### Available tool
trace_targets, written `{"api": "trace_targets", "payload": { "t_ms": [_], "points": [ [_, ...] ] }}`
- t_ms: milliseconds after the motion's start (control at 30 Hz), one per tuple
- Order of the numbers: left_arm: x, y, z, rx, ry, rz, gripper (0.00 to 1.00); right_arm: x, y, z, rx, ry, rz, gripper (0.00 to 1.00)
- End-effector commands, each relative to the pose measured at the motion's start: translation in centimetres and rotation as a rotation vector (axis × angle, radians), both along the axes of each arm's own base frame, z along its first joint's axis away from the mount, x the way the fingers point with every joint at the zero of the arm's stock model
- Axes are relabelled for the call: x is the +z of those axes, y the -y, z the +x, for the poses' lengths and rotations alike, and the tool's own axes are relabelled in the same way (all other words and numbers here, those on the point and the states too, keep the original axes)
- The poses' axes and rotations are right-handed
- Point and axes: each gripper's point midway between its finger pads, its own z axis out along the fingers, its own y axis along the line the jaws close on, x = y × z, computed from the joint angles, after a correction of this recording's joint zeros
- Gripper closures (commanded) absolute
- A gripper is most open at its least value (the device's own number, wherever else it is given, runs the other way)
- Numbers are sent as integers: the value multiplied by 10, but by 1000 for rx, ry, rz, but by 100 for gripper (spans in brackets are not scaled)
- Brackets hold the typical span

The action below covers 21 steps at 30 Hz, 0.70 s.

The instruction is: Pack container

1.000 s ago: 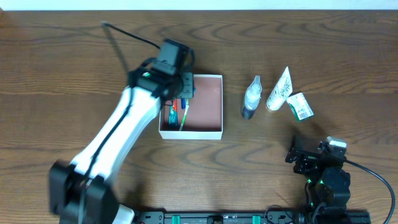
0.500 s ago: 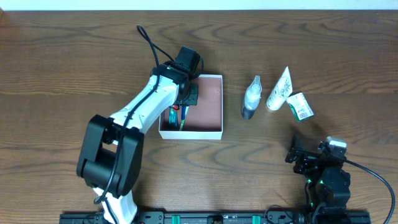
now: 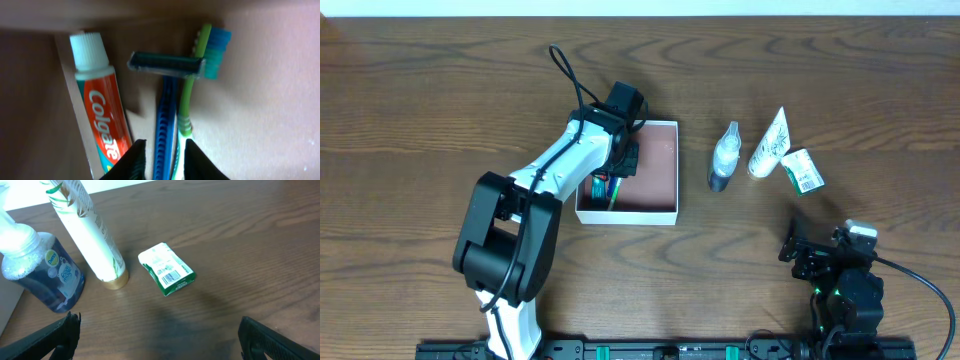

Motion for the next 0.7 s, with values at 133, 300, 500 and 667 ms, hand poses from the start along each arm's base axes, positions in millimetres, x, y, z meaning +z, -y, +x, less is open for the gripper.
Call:
{"api": "trace_targets", "payload": {
  "t_ms": [133, 300, 500, 667],
  "points": [
    [91, 5, 8, -9, 190, -91, 61, 0, 2, 0, -3, 3, -12, 1],
    [164, -16, 3, 31, 365, -113, 48, 0, 2, 0, -3, 3, -12, 1],
    [226, -97, -12, 215, 522, -26, 35, 0, 2, 0, -3, 3, -12, 1],
    [245, -168, -28, 429, 553, 3, 33, 0, 2, 0, -3, 3, -12, 1]
  ]
}}
